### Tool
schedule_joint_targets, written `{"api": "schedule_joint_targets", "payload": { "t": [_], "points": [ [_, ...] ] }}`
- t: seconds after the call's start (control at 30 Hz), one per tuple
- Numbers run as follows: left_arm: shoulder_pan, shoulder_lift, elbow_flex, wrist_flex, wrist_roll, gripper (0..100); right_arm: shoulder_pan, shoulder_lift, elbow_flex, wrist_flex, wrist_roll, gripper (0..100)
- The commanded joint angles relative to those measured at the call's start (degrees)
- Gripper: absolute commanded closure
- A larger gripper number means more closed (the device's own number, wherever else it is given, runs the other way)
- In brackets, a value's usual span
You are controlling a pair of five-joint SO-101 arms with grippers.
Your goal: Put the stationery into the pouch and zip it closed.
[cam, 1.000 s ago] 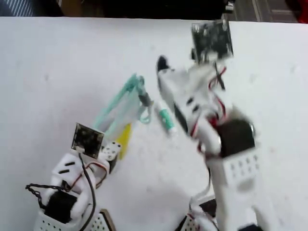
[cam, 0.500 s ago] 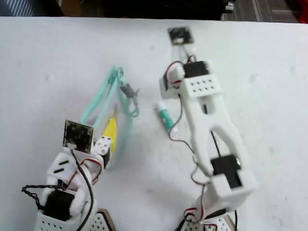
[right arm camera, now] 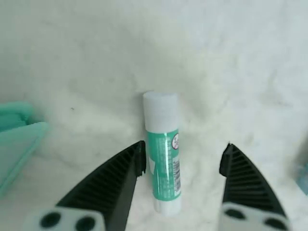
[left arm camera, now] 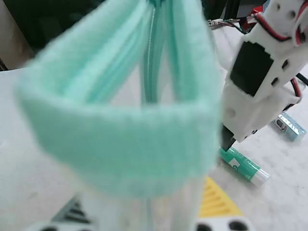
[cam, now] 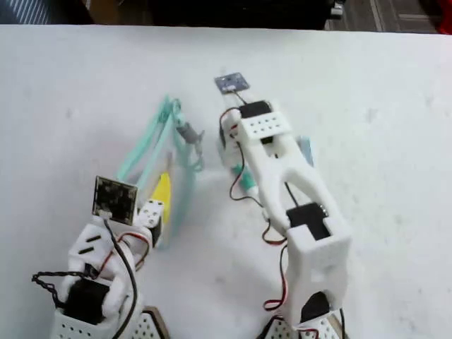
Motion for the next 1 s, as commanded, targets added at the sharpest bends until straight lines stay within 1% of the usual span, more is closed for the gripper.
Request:
{"api": "schedule_joint_targets", "payload": {
  "t": [0.0, 0.17, 0.4, 0.5, 0.7, 0.87, 0.97],
  "points": [
    [-0.48, 0.13, -1.05, -1.41, -0.18, 91, -0.92, 0.13, -2.2, 0.22, 0.7, 75.9],
    [-0.48, 0.13, -1.05, -1.41, -0.18, 91, -2.33, 4.09, -2.73, 0.04, 0.79, 76.8],
    [-0.48, 0.13, -1.05, -1.41, -0.18, 91, -1.54, 5.58, -2.73, -1.19, 0.79, 98.8],
    [-0.48, 0.13, -1.05, -1.41, -0.18, 91, -1.27, 5.67, -2.73, -1.19, 0.79, 95.5],
    [-0.48, 0.13, -1.05, -1.41, -0.18, 91, -1.27, 6.02, -2.37, -1.01, 0.79, 93.7],
    [-0.4, 0.13, -1.05, -1.41, -0.18, 91, -1.36, 6.11, -2.29, -0.92, 0.79, 84.1],
    [-0.04, 0.13, -1.05, -1.41, -0.18, 91, -1.27, 5.85, -2.29, -0.92, 0.79, 85.1]
  ]
}}
